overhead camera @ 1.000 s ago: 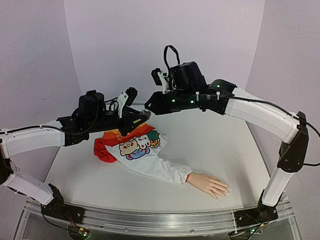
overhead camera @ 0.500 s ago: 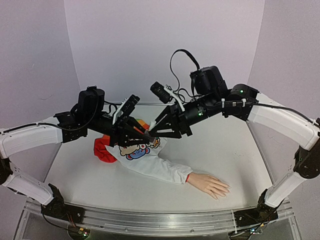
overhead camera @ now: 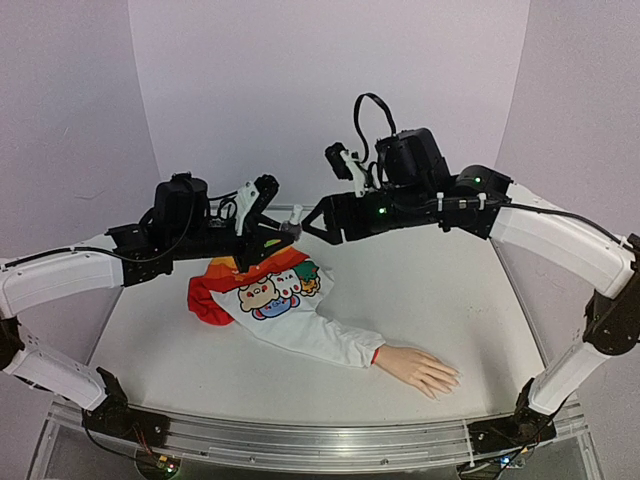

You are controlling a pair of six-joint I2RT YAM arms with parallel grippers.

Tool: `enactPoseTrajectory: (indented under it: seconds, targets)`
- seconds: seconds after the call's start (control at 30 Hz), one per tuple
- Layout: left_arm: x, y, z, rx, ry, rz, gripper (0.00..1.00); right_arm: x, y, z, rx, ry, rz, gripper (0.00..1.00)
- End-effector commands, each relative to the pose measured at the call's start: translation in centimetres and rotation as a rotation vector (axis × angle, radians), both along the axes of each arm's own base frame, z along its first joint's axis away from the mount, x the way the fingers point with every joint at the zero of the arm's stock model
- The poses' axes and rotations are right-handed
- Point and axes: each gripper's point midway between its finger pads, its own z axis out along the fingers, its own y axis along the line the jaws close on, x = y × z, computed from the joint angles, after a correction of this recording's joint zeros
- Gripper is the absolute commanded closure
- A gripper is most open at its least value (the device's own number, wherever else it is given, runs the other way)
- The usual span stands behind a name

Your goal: Paint the nails

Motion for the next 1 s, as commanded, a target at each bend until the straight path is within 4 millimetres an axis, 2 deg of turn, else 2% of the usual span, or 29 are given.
enactPoseTrajectory:
  seconds: [0.0,0.07,0.33,0.53,0.67,0.77,0.97]
  targets:
    - [3.4,0.9,0.0,0.053,-0.062,0.193,1.0,2.8,0.4,2.0,0.08,0.049,-0.188,0.35]
    - [3.4,0.6,-0.3,0.061,-0.059,0.191,1.0,3.1,0.9,2.3,0.082,0.063,-0.192,0.38]
    - [2.9,0.2,-0.3,0.043,-0.067,0.174,1.0,3.8,2.5,0.9,0.022,0.105,-0.181,0.47]
    - [2.8,-0.2,-0.4,0.038,-0.061,0.161,1.0,3.4,4.0,-0.1,0.02,0.151,-0.126,0.61]
    - [2.7,-0.2,-0.2,0.032,-0.064,0.157,1.0,3.1,4.5,-0.4,0.02,0.167,-0.099,0.68]
    - [2.6,-0.3,0.0,0.025,-0.065,0.152,1.0,2.9,4.8,-0.6,0.019,0.174,-0.083,0.69]
    - [2.2,-0.2,0.0,0.024,-0.061,0.138,1.0,3.0,4.3,-0.3,0.011,0.151,-0.091,0.78]
